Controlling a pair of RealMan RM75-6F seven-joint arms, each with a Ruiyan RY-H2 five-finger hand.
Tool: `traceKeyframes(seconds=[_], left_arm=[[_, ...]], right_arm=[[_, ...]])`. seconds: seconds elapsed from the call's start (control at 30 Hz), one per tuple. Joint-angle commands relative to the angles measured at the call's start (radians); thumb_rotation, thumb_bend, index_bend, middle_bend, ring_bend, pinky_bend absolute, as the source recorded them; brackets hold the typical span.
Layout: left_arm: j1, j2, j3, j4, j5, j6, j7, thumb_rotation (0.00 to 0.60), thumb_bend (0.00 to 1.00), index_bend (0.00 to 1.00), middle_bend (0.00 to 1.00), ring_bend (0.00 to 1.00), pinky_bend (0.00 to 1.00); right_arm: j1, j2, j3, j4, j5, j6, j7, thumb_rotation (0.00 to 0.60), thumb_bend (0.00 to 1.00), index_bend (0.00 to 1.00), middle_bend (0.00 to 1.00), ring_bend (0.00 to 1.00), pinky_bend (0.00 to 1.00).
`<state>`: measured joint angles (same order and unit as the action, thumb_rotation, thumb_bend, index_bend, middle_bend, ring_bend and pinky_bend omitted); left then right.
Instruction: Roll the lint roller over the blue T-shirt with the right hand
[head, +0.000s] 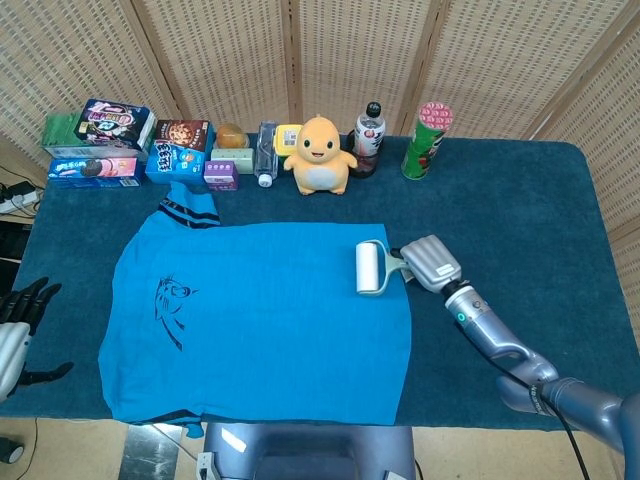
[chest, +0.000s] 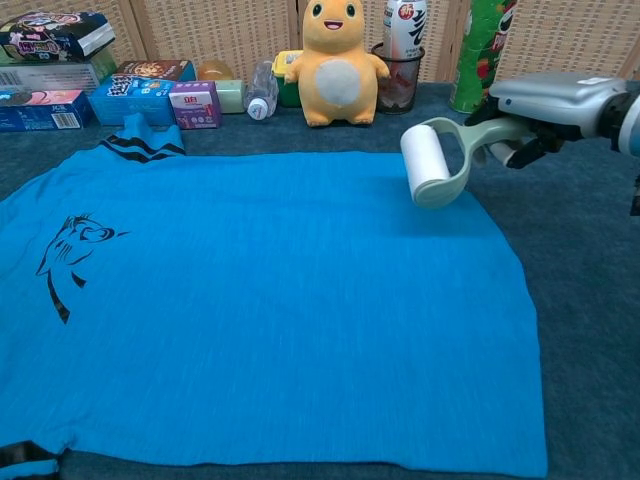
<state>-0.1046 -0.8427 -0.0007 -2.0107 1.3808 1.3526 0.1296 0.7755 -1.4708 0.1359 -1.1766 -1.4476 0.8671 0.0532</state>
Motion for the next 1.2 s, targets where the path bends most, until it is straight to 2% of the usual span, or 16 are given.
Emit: traceKeyframes(seconds=[0.03, 0.27, 0.47, 0.63, 0.77, 1.0, 1.13, 1.2], left_arm=[[-0.001, 0.001, 0.001, 0.0, 0.001, -0.002, -0.001, 0.6, 0.11, 0.0, 0.0, 0.0, 0.01], [-0.003, 0.005, 0.005, 0.0, 0.005, -0.009, -0.008, 0.6, 0.11, 0.0, 0.0, 0.0, 0.01], [-0.005, 0.011, 0.008, 0.0, 0.006, -0.019, -0.019, 0.6, 0.11, 0.0, 0.0, 0.0, 0.01], [-0.005, 0.019, 0.011, 0.001, 0.012, -0.023, -0.038, 0.6, 0.11, 0.0, 0.0, 0.0, 0.01], [-0.005, 0.026, 0.012, 0.004, 0.019, -0.022, -0.05, 0.6, 0.11, 0.0, 0.0, 0.0, 0.01], [-0.003, 0.027, 0.015, 0.003, 0.024, -0.02, -0.054, 0.6, 0.11, 0.0, 0.0, 0.0, 0.01], [-0.003, 0.026, 0.017, 0.002, 0.027, -0.02, -0.051, 0.6, 0.11, 0.0, 0.0, 0.0, 0.01], [-0.002, 0.026, 0.017, 0.001, 0.028, -0.018, -0.049, 0.6, 0.11, 0.0, 0.0, 0.0, 0.01]], right_arm=[[0.054, 0.034, 0.04, -0.106, 0.064, -0.065, -0.145, 0.6, 1.0, 0.56, 0.72, 0.67, 0.96], [0.113, 0.015, 0.065, -0.186, 0.195, -0.148, -0.331, 0.6, 1.0, 0.55, 0.72, 0.67, 0.96], [0.17, -0.044, 0.07, -0.214, 0.364, -0.189, -0.485, 0.6, 1.0, 0.54, 0.72, 0.67, 0.96], [0.206, -0.086, 0.052, -0.247, 0.527, -0.15, -0.621, 0.6, 1.0, 0.54, 0.72, 0.67, 0.96], [0.227, -0.115, 0.022, -0.254, 0.596, -0.078, -0.738, 0.6, 1.0, 0.54, 0.72, 0.68, 0.96], [0.216, -0.152, -0.036, -0.252, 0.602, 0.049, -0.856, 0.6, 1.0, 0.54, 0.72, 0.68, 0.96], [0.196, -0.149, -0.066, -0.247, 0.543, 0.096, -0.867, 0.6, 1.0, 0.54, 0.72, 0.68, 0.96], [0.169, -0.137, -0.102, -0.235, 0.494, 0.124, -0.861, 0.6, 1.0, 0.54, 0.72, 0.68, 0.96]])
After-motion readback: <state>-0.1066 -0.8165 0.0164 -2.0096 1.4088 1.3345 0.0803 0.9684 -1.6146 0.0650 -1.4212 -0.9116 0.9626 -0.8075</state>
